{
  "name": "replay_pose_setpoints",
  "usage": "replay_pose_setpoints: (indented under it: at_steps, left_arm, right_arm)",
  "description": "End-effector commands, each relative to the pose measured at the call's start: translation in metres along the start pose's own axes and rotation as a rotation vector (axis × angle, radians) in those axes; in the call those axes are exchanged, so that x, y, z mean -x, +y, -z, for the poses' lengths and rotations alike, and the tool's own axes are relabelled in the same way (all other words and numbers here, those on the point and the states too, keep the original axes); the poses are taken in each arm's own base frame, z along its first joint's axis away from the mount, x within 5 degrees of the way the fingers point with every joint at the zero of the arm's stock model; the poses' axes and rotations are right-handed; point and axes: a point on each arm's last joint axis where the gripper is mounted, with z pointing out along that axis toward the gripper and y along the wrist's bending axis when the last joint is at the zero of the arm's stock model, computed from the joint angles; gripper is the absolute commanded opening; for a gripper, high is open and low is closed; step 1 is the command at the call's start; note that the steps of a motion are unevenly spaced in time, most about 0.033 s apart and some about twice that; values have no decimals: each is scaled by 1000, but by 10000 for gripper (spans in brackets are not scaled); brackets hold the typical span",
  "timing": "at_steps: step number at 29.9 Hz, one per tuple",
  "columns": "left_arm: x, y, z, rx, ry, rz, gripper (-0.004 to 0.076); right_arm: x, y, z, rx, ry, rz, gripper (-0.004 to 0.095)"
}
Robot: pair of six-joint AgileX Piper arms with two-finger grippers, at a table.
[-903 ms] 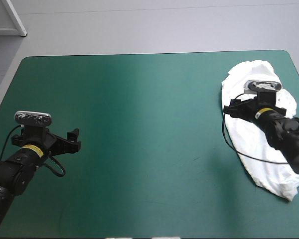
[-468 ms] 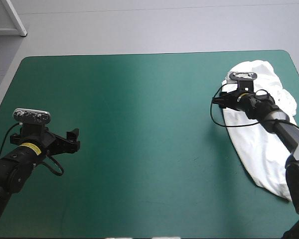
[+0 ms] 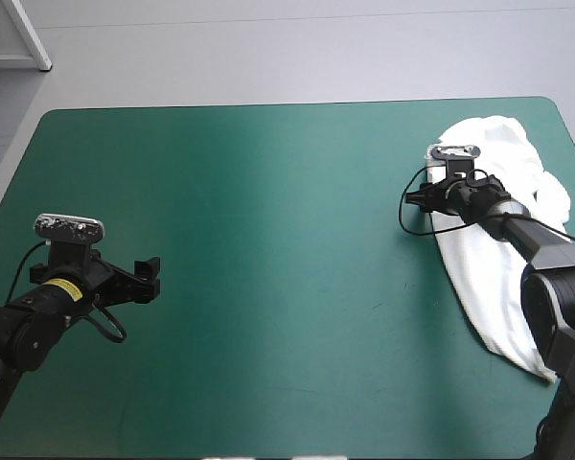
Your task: Fold the cloth
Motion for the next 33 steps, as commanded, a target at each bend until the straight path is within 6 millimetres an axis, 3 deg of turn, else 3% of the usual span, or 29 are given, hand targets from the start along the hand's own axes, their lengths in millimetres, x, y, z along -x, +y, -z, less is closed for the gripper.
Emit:
replay_pose_setpoints:
  at_steps: [1, 4, 8, 12, 17, 21, 27, 33]
  left_arm:
    - [15, 0, 9, -3, -108, -17, 668]
    - [15, 0, 9, -3, -106, -27, 668]
    - [14, 0, 9, -3, -95, -27, 668]
    - [15, 0, 9, -3, -105, -27, 668]
    - [16, 0, 9, -1, -120, -28, 668]
    - [17, 0, 10, -1, -122, -26, 668]
    - [20, 2, 11, 29, -151, -66, 668]
    - [36, 9, 29, 115, -197, -124, 668]
  right_arm:
    - [-17, -4, -13, -34, 128, -23, 353]
    - [-19, -4, -16, -33, 134, -13, -21]
    - [-4, 4, -8, -13, 76, 27, -10]
    - [14, 32, 5, 34, 25, 178, -10]
    - [23, 94, 28, 137, 7, 391, -10]
    - [13, 153, 52, 229, -4, 541, -10]
    - [-23, 244, 113, 445, -24, 718, -10]
    - [-82, 324, 181, 662, -94, 946, -10]
